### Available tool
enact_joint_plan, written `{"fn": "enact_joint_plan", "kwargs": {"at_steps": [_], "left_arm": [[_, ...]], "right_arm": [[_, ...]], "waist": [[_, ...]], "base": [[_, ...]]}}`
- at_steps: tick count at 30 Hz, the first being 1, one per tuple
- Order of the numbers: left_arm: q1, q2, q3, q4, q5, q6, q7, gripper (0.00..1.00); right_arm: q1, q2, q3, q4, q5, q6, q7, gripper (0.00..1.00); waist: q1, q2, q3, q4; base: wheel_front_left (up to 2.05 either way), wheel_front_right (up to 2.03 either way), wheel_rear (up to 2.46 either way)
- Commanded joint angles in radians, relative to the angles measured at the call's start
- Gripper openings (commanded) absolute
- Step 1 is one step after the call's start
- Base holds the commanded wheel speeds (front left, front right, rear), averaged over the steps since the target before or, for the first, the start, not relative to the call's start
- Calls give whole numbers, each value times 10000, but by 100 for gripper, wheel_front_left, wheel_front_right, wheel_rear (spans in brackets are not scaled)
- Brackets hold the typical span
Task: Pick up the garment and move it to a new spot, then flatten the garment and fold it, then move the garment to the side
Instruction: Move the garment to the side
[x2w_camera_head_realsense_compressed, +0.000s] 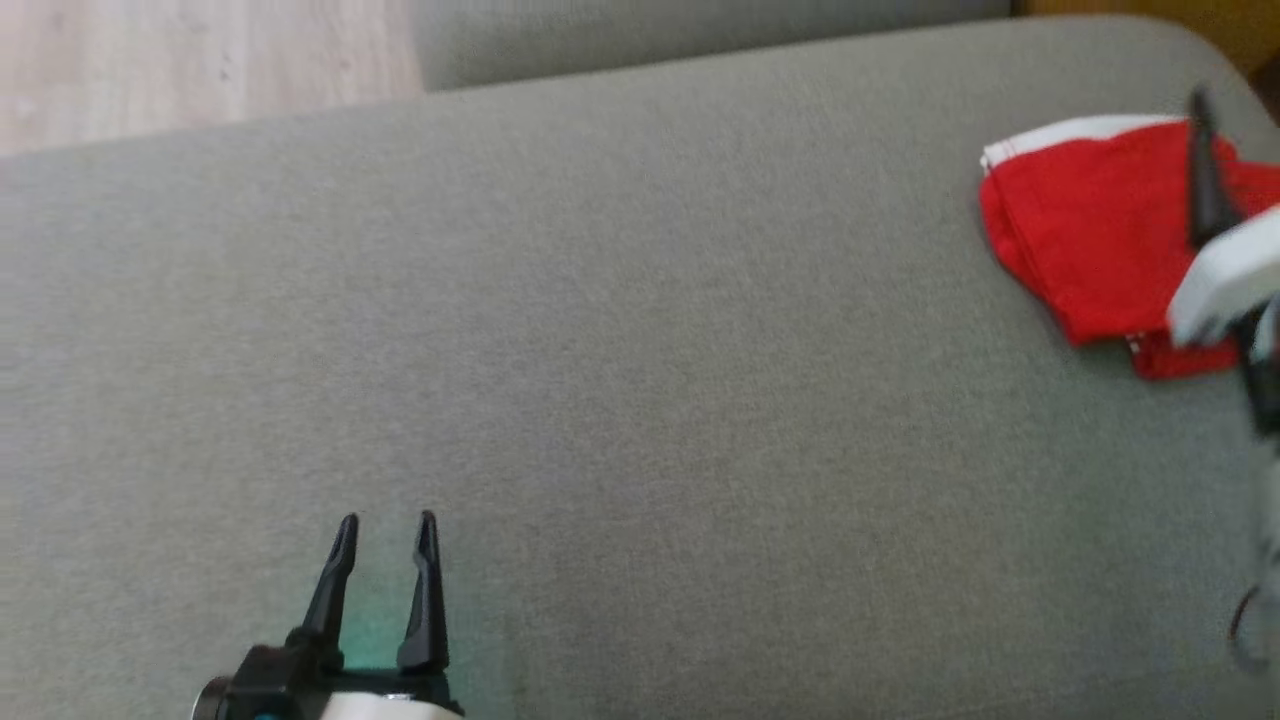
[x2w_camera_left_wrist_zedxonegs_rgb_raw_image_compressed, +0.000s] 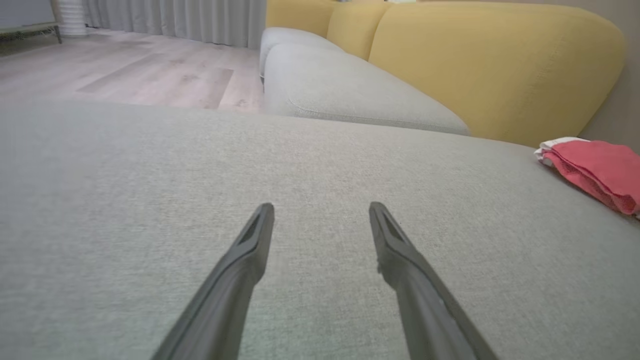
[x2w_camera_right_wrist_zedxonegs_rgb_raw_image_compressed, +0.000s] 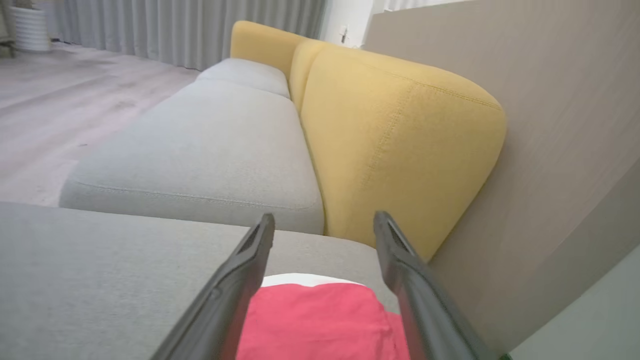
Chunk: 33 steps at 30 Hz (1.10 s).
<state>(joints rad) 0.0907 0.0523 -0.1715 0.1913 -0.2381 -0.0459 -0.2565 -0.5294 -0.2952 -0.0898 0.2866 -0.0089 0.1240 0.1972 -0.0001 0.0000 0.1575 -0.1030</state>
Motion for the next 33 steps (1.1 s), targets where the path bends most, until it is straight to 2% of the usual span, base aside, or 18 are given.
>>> {"fn": "enact_joint_plan", "kwargs": {"at_steps": [1, 4, 7, 15, 21, 24, 33], "left_arm": [[-11, -20, 370, -338, -97, 105, -53, 100], [307, -20, 471, -492, -110, 198, -53, 100], [577, -20, 636, -545, 151, 301, -53, 100], [961, -20, 1039, -445, 448, 170, -53, 100], [999, -20, 1183, -437, 412, 40, -53, 100], [930, -20, 1189, -456, 432, 11, -53, 100], [862, -20, 1239, -352, 420, -63, -53, 100]], "right_arm": [[460, 176, 154, -742, 67, 67, -359, 100], [1866, 836, -28, -1540, -59, 67, -1189, 100], [2837, 1407, -173, -1815, -284, 67, -1967, 100], [4500, 2217, -144, -1108, -642, 67, -3846, 100], [5347, 2432, 191, -98, -730, 67, -4388, 100], [5533, 2443, 403, 238, -308, 67, -4516, 100], [5654, 2448, 637, 24, 106, 67, -4586, 100]], "waist": [[1, 0, -431, 294], [1, 0, -908, 675], [1, 0, -1176, 847], [1, 0, -1512, 1147], [1, 0, -1605, 1310], [1, 0, -1629, 1370], [1, 0, -1673, 1301]], "base": [[0, 0, 0], [0, 0, 0], [0, 0, 0], [0, 0, 0], [0, 0, 0], [0, 0, 0], [0, 0, 0]]}}
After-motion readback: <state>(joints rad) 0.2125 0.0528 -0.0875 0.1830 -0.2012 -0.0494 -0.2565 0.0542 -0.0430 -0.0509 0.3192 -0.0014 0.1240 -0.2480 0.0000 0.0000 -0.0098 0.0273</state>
